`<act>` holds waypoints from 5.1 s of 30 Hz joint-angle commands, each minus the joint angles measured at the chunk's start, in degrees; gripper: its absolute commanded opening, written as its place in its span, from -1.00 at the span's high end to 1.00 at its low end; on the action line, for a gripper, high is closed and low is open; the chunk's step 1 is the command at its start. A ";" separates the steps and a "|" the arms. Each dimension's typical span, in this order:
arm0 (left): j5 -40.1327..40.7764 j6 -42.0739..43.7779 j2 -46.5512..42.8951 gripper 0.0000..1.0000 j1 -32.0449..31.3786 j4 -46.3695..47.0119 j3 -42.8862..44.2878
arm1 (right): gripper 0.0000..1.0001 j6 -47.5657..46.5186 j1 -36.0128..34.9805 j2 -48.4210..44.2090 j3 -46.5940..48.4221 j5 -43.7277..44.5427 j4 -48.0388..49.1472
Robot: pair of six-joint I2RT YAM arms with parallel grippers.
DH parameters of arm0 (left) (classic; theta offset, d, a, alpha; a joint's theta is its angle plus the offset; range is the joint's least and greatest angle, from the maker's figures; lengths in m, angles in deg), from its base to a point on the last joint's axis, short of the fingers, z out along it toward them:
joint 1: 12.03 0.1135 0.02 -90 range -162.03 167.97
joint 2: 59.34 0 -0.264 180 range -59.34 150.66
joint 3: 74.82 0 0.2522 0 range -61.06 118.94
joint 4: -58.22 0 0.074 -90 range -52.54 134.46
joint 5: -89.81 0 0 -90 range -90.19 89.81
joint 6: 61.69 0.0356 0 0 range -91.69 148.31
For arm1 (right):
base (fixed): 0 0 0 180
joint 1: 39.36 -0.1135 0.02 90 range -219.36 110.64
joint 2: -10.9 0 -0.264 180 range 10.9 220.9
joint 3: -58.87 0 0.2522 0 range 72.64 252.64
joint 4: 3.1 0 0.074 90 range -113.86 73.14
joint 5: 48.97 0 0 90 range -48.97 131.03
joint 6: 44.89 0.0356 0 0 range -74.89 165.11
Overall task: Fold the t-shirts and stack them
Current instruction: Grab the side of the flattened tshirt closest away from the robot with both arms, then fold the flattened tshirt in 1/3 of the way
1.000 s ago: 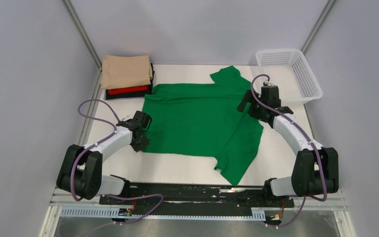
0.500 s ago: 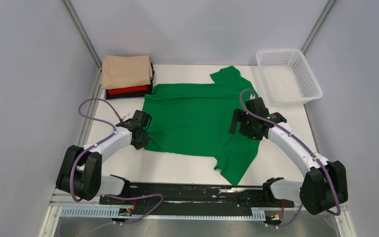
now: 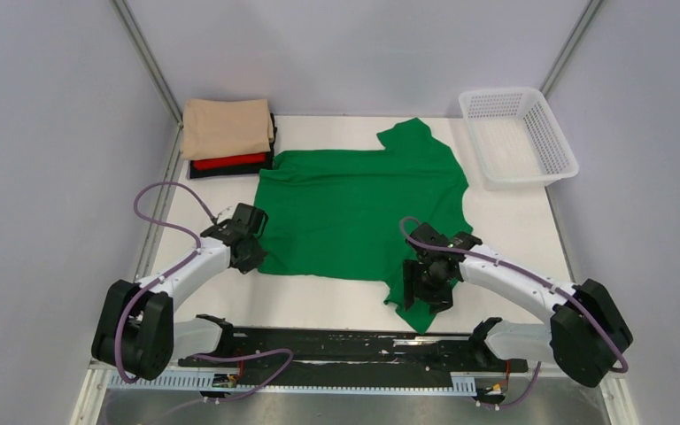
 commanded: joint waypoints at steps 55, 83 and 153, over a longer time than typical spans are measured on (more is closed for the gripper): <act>-6.11 -0.12 -9.46 1.00 -2.95 -5.24 8.63 | 1.00 -3.33 10.14 -4.74 8.05 -0.04 6.05; -4.94 6.58 6.09 1.00 8.15 6.80 18.36 | 1.00 -18.44 28.96 12.14 26.10 -4.24 15.86; -24.49 17.65 11.60 -1.00 7.84 16.51 13.70 | -1.00 -14.80 23.61 30.97 31.48 4.17 31.31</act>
